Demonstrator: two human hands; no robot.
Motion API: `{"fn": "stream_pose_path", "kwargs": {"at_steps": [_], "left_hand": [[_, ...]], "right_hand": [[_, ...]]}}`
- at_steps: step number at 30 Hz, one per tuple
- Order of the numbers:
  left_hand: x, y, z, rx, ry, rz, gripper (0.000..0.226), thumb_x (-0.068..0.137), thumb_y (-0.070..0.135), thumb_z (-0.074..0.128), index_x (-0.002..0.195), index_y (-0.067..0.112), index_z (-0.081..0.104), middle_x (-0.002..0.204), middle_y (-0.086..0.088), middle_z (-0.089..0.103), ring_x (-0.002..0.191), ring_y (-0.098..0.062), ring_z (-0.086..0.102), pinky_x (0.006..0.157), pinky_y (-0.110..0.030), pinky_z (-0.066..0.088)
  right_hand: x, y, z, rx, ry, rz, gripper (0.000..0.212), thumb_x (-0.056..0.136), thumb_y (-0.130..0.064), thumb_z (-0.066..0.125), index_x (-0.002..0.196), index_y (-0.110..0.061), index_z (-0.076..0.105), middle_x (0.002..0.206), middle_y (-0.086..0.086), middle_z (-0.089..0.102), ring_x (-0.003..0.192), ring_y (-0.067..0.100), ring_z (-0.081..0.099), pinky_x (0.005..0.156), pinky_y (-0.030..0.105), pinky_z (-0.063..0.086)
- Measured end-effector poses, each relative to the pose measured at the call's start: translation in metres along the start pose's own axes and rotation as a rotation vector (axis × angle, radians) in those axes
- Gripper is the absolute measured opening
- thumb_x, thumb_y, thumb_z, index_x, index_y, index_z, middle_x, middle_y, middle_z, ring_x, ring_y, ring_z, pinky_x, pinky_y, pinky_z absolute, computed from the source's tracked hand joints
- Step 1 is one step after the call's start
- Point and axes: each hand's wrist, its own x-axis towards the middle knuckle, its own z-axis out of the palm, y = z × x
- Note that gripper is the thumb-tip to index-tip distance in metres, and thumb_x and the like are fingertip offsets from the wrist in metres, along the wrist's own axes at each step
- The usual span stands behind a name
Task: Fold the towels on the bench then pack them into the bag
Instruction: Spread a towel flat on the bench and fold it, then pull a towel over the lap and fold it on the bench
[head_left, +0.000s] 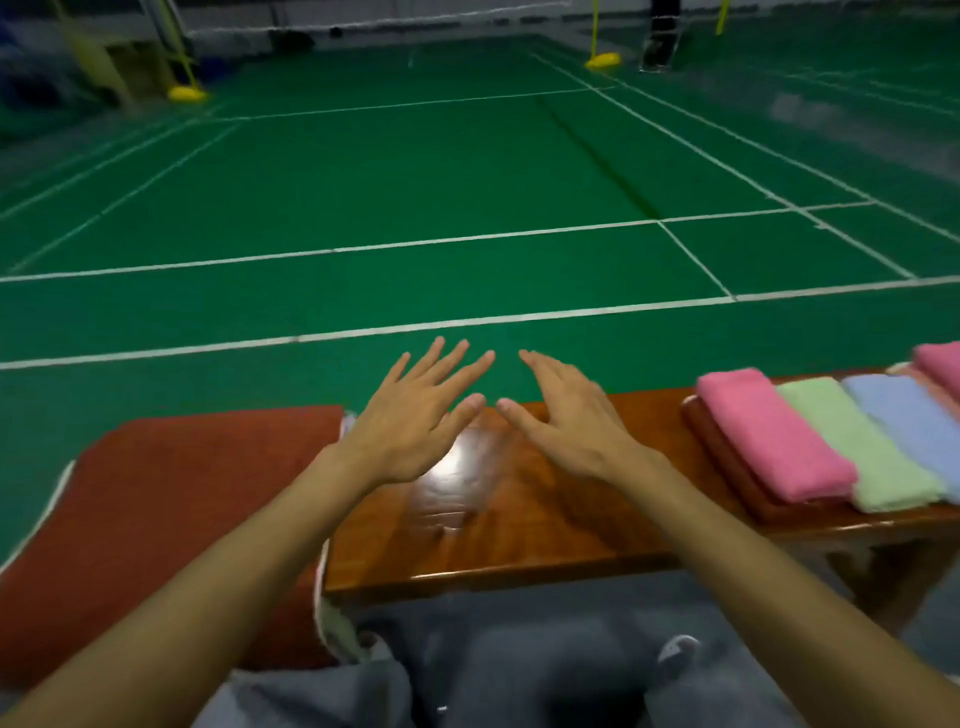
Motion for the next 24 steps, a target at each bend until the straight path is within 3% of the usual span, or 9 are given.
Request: {"fn": "stream_pose_path", "kwargs": {"at_steps": [3, 7, 9, 11, 15, 18, 19, 21, 24], "left_hand": [[-0.08, -0.078, -0.002, -0.012, 0.003, -0.201, 0.077, 0.092, 0.076, -0.001, 0.161, 0.046, 0.011, 0.171, 0.01, 0.008, 0.158, -0.014, -0.002, 0.128, -0.046, 0.004], [-0.167, -0.169, 0.007, -0.064, 0.067, -0.5, 0.079, 0.092, 0.07, 0.009, 0.161, 0.035, 0.027, 0.169, 0.002, 0.025, 0.158, -0.021, 0.015, 0.127, -0.048, 0.014], [-0.202, -0.209, 0.013, -0.068, 0.139, -0.675, 0.072, 0.1, 0.061, 0.024, 0.157, 0.021, 0.039, 0.162, -0.009, 0.039, 0.152, -0.03, 0.031, 0.124, -0.048, 0.024], [-0.233, -0.242, 0.021, -0.024, 0.21, -0.836, 0.055, 0.103, 0.048, 0.04, 0.14, 0.01, 0.055, 0.144, -0.019, 0.056, 0.134, -0.039, 0.05, 0.111, -0.049, 0.039], [-0.268, -0.273, 0.022, -0.059, 0.418, -1.151, 0.036, 0.095, 0.04, 0.065, 0.1, 0.006, 0.071, 0.102, -0.022, 0.072, 0.096, -0.044, 0.065, 0.083, -0.048, 0.052], [-0.269, -0.273, 0.017, -0.106, 0.574, -1.224, 0.026, 0.089, 0.034, 0.076, 0.098, 0.01, 0.081, 0.094, -0.019, 0.077, 0.091, -0.041, 0.071, 0.08, -0.044, 0.056], [-0.267, -0.271, 0.016, -0.081, 0.583, -1.229, 0.022, 0.089, 0.032, 0.076, 0.099, 0.014, 0.082, 0.094, -0.018, 0.077, 0.09, -0.041, 0.071, 0.078, -0.043, 0.057], [-0.262, -0.271, 0.017, -0.026, 0.591, -1.24, 0.017, 0.089, 0.029, 0.075, 0.098, 0.017, 0.082, 0.094, -0.017, 0.077, 0.089, -0.042, 0.07, 0.076, -0.043, 0.057], [-0.257, -0.273, 0.021, 0.023, 0.617, -1.225, 0.017, 0.091, 0.025, 0.072, 0.097, 0.013, 0.082, 0.098, -0.017, 0.075, 0.09, -0.043, 0.068, 0.076, -0.044, 0.054]], "right_hand": [[0.021, -0.074, 0.061, 0.191, -0.084, -0.06, 0.058, 0.096, -0.049, 0.059, 0.141, -0.013, 0.05, 0.127, 0.005, 0.064, 0.117, 0.023, 0.058, 0.101, 0.036, 0.045], [0.043, -0.146, 0.139, 0.349, -0.155, 0.042, 0.019, 0.086, -0.032, 0.071, 0.098, -0.017, 0.068, 0.087, 0.001, 0.072, 0.087, 0.024, 0.069, 0.083, 0.038, 0.055], [0.052, -0.162, 0.175, 0.402, -0.187, 0.17, 0.022, 0.076, -0.039, 0.069, 0.079, -0.017, 0.067, 0.072, 0.002, 0.073, 0.078, 0.027, 0.073, 0.08, 0.04, 0.06], [0.059, -0.169, 0.202, 0.393, -0.198, 0.279, 0.033, 0.075, -0.046, 0.072, 0.07, -0.014, 0.068, 0.059, 0.003, 0.07, 0.073, 0.026, 0.074, 0.08, 0.039, 0.06], [0.062, -0.179, 0.206, 0.382, -0.138, 0.451, 0.043, 0.073, -0.049, 0.085, 0.068, -0.01, 0.07, 0.062, 0.007, 0.072, 0.066, 0.026, 0.074, 0.07, 0.036, 0.062], [0.064, -0.181, 0.2, 0.547, -0.168, 0.534, 0.03, 0.076, -0.023, 0.09, 0.06, -0.01, 0.068, 0.058, 0.011, 0.071, 0.066, 0.032, 0.076, 0.073, 0.05, 0.064], [0.062, -0.182, 0.198, 0.556, -0.162, 0.526, 0.026, 0.078, -0.018, 0.089, 0.061, -0.011, 0.07, 0.057, 0.009, 0.071, 0.064, 0.03, 0.075, 0.071, 0.05, 0.064], [0.058, -0.183, 0.195, 0.487, -0.121, 0.437, 0.022, 0.08, -0.018, 0.086, 0.063, -0.014, 0.073, 0.054, 0.002, 0.07, 0.055, 0.018, 0.072, 0.062, 0.035, 0.062], [0.053, -0.183, 0.191, 0.314, 0.018, 0.213, 0.022, 0.08, -0.023, 0.084, 0.062, -0.019, 0.073, 0.062, -0.003, 0.071, 0.066, 0.016, 0.07, 0.061, 0.025, 0.043]]}}
